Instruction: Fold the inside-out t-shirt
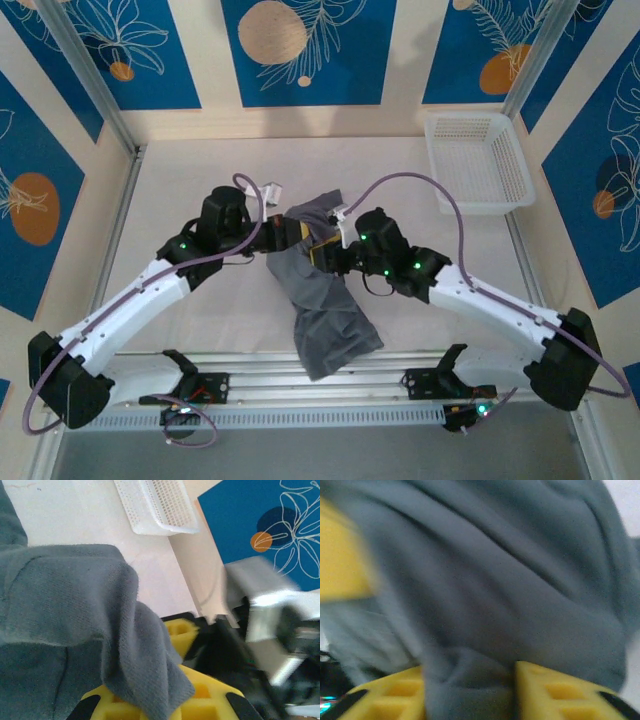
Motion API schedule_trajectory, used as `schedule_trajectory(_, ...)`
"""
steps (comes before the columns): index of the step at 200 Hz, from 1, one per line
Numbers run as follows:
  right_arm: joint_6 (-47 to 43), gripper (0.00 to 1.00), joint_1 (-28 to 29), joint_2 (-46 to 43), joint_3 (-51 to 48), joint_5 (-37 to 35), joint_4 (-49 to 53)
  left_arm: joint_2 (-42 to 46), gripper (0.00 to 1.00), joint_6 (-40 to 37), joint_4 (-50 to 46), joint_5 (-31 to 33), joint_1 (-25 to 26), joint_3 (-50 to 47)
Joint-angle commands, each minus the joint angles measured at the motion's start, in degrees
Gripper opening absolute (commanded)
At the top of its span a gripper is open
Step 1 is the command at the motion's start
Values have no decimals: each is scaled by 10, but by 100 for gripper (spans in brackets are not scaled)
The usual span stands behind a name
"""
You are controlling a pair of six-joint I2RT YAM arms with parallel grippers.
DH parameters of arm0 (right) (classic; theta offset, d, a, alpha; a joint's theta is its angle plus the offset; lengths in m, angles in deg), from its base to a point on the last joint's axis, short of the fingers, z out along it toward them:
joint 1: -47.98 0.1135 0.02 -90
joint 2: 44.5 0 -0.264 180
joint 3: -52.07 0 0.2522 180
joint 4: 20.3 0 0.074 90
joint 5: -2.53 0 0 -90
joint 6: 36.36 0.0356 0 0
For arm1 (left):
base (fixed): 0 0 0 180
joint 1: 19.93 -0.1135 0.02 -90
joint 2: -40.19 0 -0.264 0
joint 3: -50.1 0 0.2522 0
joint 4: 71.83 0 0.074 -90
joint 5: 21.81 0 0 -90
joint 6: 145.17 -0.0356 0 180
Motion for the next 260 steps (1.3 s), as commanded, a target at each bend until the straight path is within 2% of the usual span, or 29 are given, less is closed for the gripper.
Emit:
schedule_trajectory(1,-5,0,-8,-32,-32,-72,1,32,5,22,11,1,-21,24)
schedule_trajectory(18,9,0,-28,-63,-103,-42,-39,41,4,28,20,-8,-33,21)
schedule_trajectory(26,16,0,-35,-73,-132,-28,-52,42,0,30,27,-16,-36,19)
schedule_trajectory(47,32,2,-44,-87,-181,-10,-62,38,0,42,42,-34,-41,19)
schedule_trajectory(72,34,4,-48,-76,-213,-33,-50,35,0,66,79,-52,-43,13)
schedule_trajectory(87,22,16,-49,-69,-207,-35,-18,34,0,74,88,-55,-43,12)
schedule_trajectory(99,-4,31,-44,-83,-183,-25,6,33,0,74,86,-56,-43,12)
schedule_trajectory(117,-68,44,-21,-122,-155,-47,-7,30,0,73,82,-60,-43,10)
schedule_trajectory(135,-168,51,2,-142,-145,-65,-87,25,0,78,87,-71,-43,4)
schedule_trajectory(154,-247,54,2,-115,-113,-79,-139,23,0,86,99,-74,-42,-3)
schedule_trajectory(176,-321,56,1,-51,-51,-30,-129,25,0,88,99,-77,-41,-3)
schedule_trajectory(194,-352,55,7,10,5,-28,-102,25,0,85,94,-81,-41,3)
schedule_trajectory(206,-352,51,13,44,45,-40,-77,25,0,78,85,-84,-41,8)
schedule_trajectory(214,-342,39,13,59,71,-34,-55,25,0,71,76,-82,-42,11)
schedule_trajectory(218,-334,31,12,63,82,-25,-43,25,0,67,68,-78,-42,12)
schedule_trajectory(219,-330,26,12,65,87,-22,-38,26,1,65,67,-77,-42,12)
schedule_trajectory(224,-322,17,12,66,95,-10,-28,28,2,57,54,-68,-42,13)
schedule_trajectory(235,-297,0,10,57,104,29,-7,34,7,27,2,-34,-47,18)
schedule_trajectory(248,-263,0,1,32,103,109,13,37,12,-18,-68,8,-67,23)
schedule_trajectory(260,-232,0,-13,2,91,217,21,33,17,-52,-101,28,-98,10)
